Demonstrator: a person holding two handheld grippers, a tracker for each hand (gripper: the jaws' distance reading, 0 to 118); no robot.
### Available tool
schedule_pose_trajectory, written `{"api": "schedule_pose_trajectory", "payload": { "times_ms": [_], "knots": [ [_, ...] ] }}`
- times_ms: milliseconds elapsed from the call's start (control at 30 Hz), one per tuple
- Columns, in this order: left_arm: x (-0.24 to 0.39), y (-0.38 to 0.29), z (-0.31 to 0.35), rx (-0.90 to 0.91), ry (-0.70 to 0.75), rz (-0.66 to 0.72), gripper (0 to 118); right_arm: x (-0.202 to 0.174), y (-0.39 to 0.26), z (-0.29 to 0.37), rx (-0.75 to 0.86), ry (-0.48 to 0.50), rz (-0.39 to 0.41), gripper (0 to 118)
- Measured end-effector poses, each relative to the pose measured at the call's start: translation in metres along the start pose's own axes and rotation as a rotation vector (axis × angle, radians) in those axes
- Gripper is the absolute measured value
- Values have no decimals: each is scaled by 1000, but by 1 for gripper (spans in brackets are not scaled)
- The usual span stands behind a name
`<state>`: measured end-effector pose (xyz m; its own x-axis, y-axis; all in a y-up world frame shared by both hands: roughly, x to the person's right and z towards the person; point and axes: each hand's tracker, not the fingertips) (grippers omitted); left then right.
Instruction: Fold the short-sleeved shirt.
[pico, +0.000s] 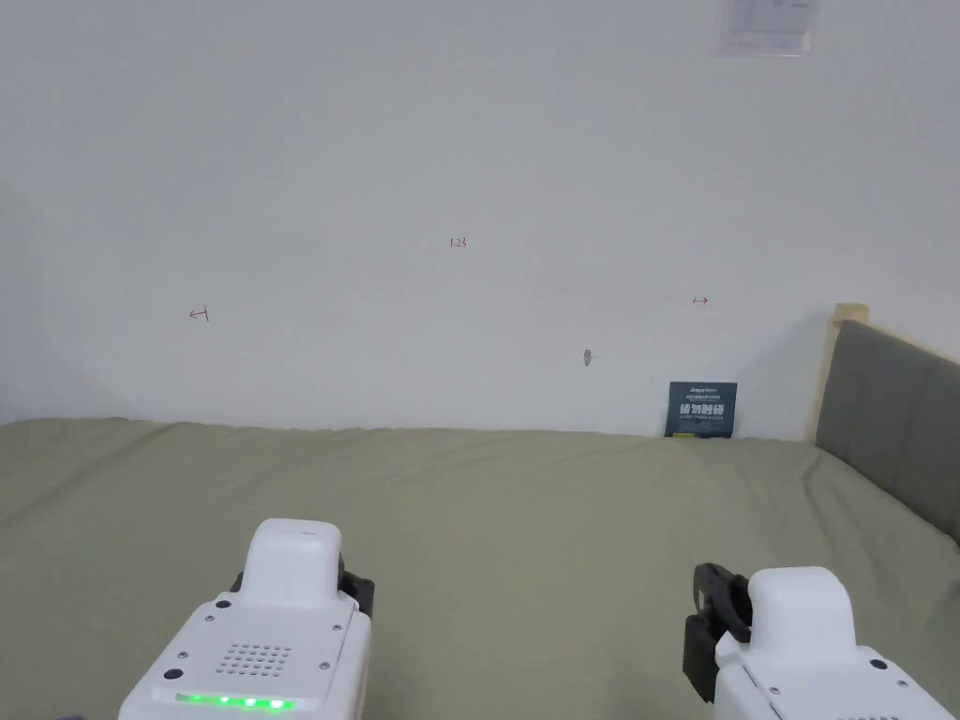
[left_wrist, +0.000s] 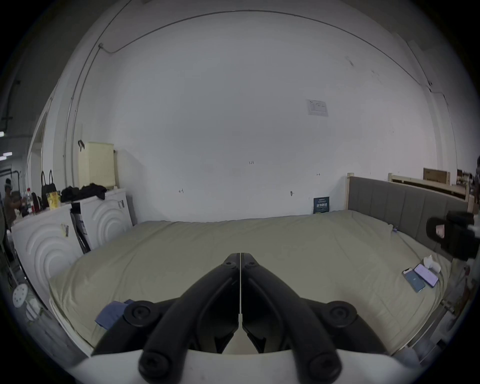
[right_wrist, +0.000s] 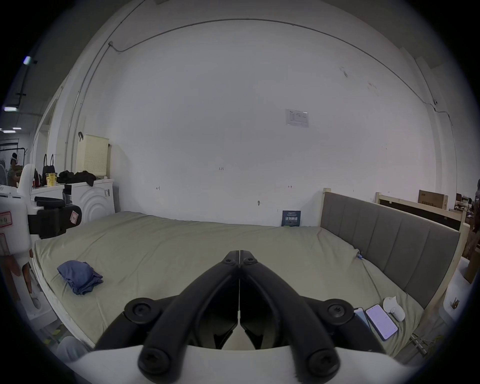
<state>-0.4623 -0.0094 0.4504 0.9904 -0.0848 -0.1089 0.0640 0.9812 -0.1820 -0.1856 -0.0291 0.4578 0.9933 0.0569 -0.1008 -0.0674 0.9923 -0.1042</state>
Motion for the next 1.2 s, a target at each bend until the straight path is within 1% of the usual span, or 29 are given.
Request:
{"api": "schedule_pose_trajectory", "payload": {
  "times_ms": [33, 67, 100, 133, 167, 200, 233, 267, 300, 400, 467, 500, 533, 567, 633, 700, 800, 900, 967, 1200],
  "knots": [
    [0, 1, -1, -3, -7, 14, 5, -1, 2, 0, -1, 3, 2, 4],
    [0, 2, -2, 1, -7, 28, 14, -1, 2, -1, -6, 7, 4, 10],
    [-1, 2, -4, 8, -4, 38, 47, 0, 3, -2, -10, 10, 3, 39],
    [-3, 2, -5, 3, 12, 41, 89, -1, 3, -5, -27, -15, 15, 82],
    [-6, 1, -8, 1, 21, 52, 118, -1, 3, -6, -41, -34, 34, 117],
    [-8, 0, -1, 59, 20, 95, 118, 1, -1, 1, 13, -67, 12, 118],
    [-10, 0, 0, 23, 31, 63, 118, 6, 0, 4, 35, -43, 47, 118],
    [-16, -4, 1, 26, 23, 45, 118, 12, -1, 6, 12, -41, 35, 118],
    [-16, -4, 0, 21, 22, 29, 118, 7, 4, 4, 4, -30, 28, 118],
    [-14, -3, -3, -19, 40, 15, 118, 12, 4, 4, 3, -26, 10, 118],
    [-17, -6, -1, -20, 1, 7, 118, 8, 5, 7, 6, -26, 10, 118],
    [-19, -7, -2, -31, -37, 10, 118, 9, 6, 7, -1, -23, 13, 118],
    [-16, -3, 2, -55, -45, 16, 118, 10, 6, 7, -4, -22, 16, 118],
    [-15, 0, 1, -105, -31, 11, 118, 7, 5, 8, -5, -31, 27, 118],
    [-10, 2, 0, -131, 19, -20, 118, 7, 4, 6, -10, -64, 58, 118],
    [-7, 0, 2, -65, 51, -52, 118, 7, 3, 6, -9, -51, 55, 118],
    [-10, 4, 7, -53, 17, -37, 118, 11, 4, 5, -14, -35, 27, 118],
    [-14, 7, 11, -51, -11, 5, 118, 9, 7, 9, -4, -38, 33, 118],
    [-17, 9, 11, -44, -29, 0, 118, 9, 7, 8, -5, -40, 39, 118],
    [-16, 2, 3, -34, 35, -39, 118, 11, 3, 7, -3, -26, 25, 118]
  ]
}}
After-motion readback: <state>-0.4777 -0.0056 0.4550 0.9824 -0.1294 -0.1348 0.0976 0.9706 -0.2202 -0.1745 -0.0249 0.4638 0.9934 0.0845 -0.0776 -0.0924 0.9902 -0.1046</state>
